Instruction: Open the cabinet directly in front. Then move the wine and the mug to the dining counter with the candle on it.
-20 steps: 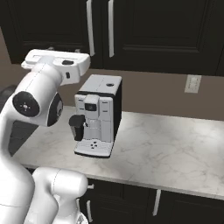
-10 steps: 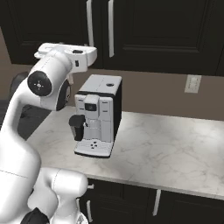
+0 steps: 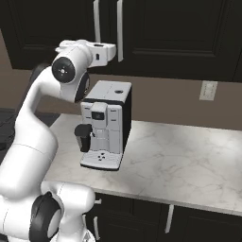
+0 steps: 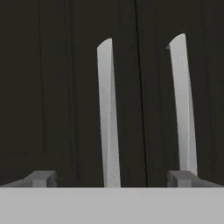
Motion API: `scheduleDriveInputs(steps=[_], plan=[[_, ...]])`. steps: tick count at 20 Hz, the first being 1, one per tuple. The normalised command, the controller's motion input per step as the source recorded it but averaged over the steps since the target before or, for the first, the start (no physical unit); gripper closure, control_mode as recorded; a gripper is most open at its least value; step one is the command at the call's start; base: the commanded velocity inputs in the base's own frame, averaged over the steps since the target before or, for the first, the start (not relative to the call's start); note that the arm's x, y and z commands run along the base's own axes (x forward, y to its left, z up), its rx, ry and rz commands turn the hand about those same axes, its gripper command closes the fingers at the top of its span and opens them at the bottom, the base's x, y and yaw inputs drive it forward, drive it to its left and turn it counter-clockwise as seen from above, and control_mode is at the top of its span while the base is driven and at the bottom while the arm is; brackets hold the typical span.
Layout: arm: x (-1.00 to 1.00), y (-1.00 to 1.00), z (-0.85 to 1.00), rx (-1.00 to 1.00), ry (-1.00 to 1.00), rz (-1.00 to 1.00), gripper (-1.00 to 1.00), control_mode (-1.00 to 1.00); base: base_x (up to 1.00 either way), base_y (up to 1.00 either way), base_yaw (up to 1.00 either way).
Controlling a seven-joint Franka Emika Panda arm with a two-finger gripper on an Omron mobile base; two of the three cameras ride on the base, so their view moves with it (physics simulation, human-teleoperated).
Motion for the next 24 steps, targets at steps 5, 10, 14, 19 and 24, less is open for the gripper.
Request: scheduleDriveInputs(steps=[5,10,14,19,24], plan=[[0.65,0.0,0.0,0.0,0.03,0.0,-1.0,-1.0,0.0,0.0,0.0],[0.56,0.0,0.0,0.0,0.0,0.0,-1.0,-1.0,0.0,0.0,0.0],[0.7,0.0,-0.04,0.0,0.0,0.0,-1.0,-1.0,0.0,0.0,0.0],[0.75,0.0,-0.07,0.0,0.0,0.0,-1.0,-1.0,0.0,0.0,0.0],[0.4,0.0,-0.03,0.0,0.0,0.0,1.0,-1.0,0.0,0.0,0.0]])
